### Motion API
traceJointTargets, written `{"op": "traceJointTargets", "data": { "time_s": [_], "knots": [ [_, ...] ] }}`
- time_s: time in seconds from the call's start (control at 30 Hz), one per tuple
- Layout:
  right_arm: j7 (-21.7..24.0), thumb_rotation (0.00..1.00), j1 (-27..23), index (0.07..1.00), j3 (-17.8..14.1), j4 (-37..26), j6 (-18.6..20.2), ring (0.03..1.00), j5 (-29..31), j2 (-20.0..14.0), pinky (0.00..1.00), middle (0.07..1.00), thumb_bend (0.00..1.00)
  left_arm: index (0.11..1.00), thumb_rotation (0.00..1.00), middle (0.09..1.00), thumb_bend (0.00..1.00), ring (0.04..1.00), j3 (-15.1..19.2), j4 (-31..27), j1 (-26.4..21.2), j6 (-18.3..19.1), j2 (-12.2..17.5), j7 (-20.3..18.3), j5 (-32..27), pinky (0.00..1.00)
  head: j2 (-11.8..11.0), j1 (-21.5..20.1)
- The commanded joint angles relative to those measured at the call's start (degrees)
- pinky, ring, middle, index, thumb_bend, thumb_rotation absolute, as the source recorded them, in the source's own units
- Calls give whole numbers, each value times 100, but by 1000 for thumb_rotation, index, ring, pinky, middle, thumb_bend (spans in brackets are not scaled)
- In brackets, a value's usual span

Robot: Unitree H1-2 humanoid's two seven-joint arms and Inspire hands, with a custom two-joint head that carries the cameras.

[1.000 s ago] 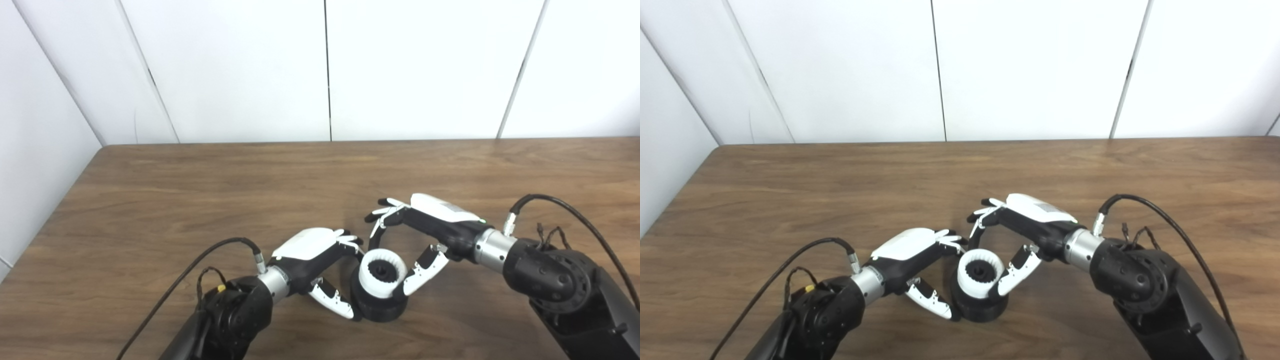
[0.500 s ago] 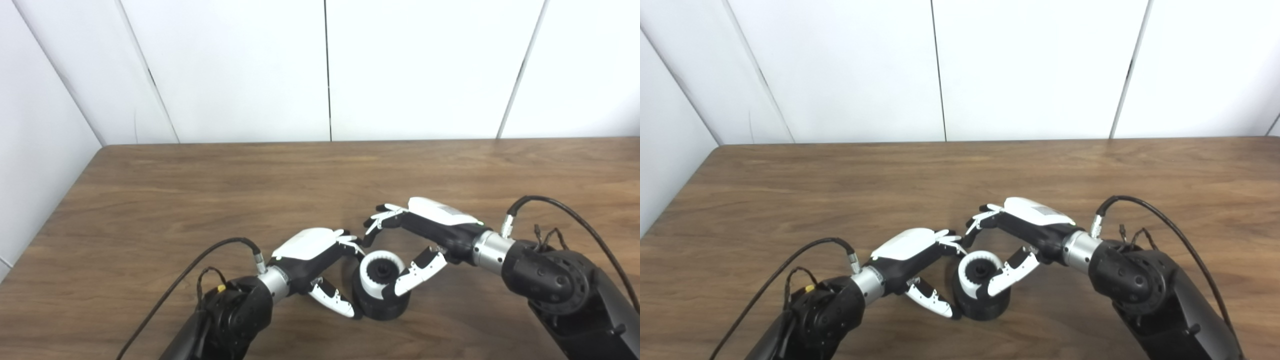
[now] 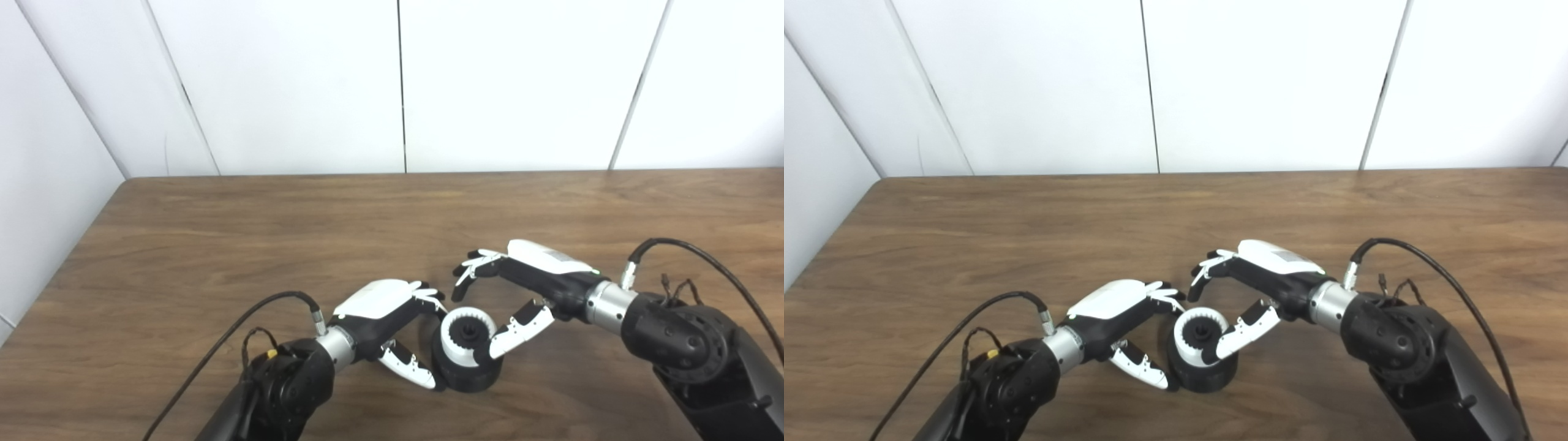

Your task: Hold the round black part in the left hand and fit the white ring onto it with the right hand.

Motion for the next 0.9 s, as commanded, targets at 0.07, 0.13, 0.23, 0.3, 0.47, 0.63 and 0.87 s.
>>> {"op": "traceJointTargets", "data": {
  "time_s": [0.07, 0.13, 0.23, 0.3, 0.47, 0.63, 0.87],
  "knots": [
    [-93, 421, -183, 702, -165, -84, -159, 975, 68, -42, 856, 879, 919, 841, 339, 954, 947, 1000, 94, -215, -173, 68, 97, -34, 15, 1000, 7, 2],
    [-82, 424, -189, 711, -181, -80, -155, 976, 69, -41, 858, 881, 917, 842, 344, 956, 952, 1000, 108, -229, -175, 80, 120, -48, -1, 1000, 2, 1],
    [-88, 416, -189, 724, -223, -75, -141, 973, 114, -30, 857, 882, 918, 847, 344, 958, 966, 1000, 146, -281, -171, 163, 154, -89, -17, 1000, -5, -14],
    [-90, 404, -185, 733, -253, -86, -112, 971, 142, -31, 859, 882, 920, 851, 343, 958, 969, 1000, 173, -338, -165, 210, 190, -122, -10, 1000, -3, -15],
    [-99, 401, -147, 753, -360, -116, -92, 965, 198, -87, 856, 891, 924, 870, 357, 964, 968, 1000, 330, -541, -97, 368, 317, -257, -88, 1000, -8, -31],
    [-123, 388, -86, 758, -501, -144, -53, 956, 245, -114, 848, 897, 926, 874, 345, 972, 937, 1000, 513, -696, -5, 464, 439, -297, -214, 984, -4, -21],
    [-226, 402, 62, 799, -803, -187, -40, 950, 346, -209, 842, 917, 923, 883, 338, 986, 917, 1000, 835, -969, -11, 711, 549, -369, -378, 911, -9, -59]
  ]
}}
